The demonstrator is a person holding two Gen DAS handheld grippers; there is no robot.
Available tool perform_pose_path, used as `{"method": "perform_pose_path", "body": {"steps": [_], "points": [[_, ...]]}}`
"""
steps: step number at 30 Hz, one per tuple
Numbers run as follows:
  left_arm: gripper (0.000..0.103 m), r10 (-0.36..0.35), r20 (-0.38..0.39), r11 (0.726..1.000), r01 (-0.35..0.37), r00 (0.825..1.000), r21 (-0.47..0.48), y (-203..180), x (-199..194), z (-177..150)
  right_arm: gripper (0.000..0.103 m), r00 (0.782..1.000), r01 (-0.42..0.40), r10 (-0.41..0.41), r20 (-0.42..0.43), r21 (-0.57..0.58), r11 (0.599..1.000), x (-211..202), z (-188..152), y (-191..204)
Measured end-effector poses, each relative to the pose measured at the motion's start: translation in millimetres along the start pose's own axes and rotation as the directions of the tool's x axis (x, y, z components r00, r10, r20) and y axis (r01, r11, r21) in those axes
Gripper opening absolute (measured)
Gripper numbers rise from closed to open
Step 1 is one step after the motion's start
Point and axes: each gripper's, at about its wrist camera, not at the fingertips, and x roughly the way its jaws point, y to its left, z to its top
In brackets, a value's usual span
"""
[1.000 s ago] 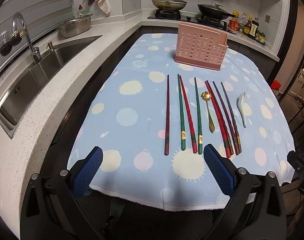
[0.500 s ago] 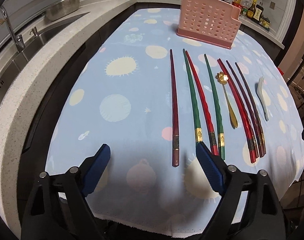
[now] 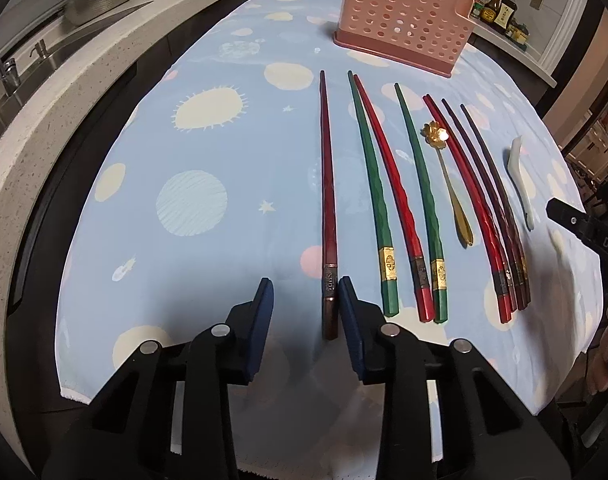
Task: Organize utensils
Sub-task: 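Grasp the dark red chopstick with the left tool while the right tool grasps the white ceramic spoon, then carry the chopstick with the left tool into the pink holder while the right tool carries the spoon there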
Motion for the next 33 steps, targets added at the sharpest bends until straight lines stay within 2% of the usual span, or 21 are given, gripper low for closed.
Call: {"method": "perform_pose_path", "body": {"steps": [4, 7, 10, 14, 15, 23, 33], "points": [[0.015, -0.016, -0.004, 1.0, 0.016, 1.0, 0.0, -1, 1, 2, 0.04, 1.0, 0.0, 0.0, -0.025, -0.009, 1.0, 16, 2, 5], [0.012, -0.023, -0.005, 1.0, 0.023, 1.0, 0.003, -2, 1, 2, 0.03, 0.999, -0.002, 0.001, -0.045, -0.017, 1.0, 28, 2, 8], [0.008, -0.037, -0.008, 0.999, 0.037, 0.999, 0.002, -4, 2, 3, 0.025, 0.999, -0.005, 0.004, -0.049, -0.022, 1.0, 33, 2, 9], [0.007, -0.041, -0.006, 0.999, 0.041, 0.999, 0.01, -6, 3, 3, 0.017, 0.999, -0.015, 0.013, -0.038, -0.038, 0.999, 34, 1, 11], [0.007, -0.041, -0.006, 0.999, 0.041, 0.999, 0.011, -7, 2, 3, 0.012, 0.999, -0.019, 0.017, -0.037, -0.04, 0.999, 34, 1, 11], [0.007, -0.047, 0.008, 0.999, 0.047, 0.999, 0.002, -6, -5, 3, 0.01, 0.999, -0.044, 0.043, -0.028, -0.012, 0.999, 23, -3, 3], [0.007, -0.074, 0.1, 0.997, 0.075, 0.992, -0.009, -7, -46, 16, 0.008, 0.994, -0.095, 0.094, 0.057, 0.02, 0.995, -22, 5, -4]]}}
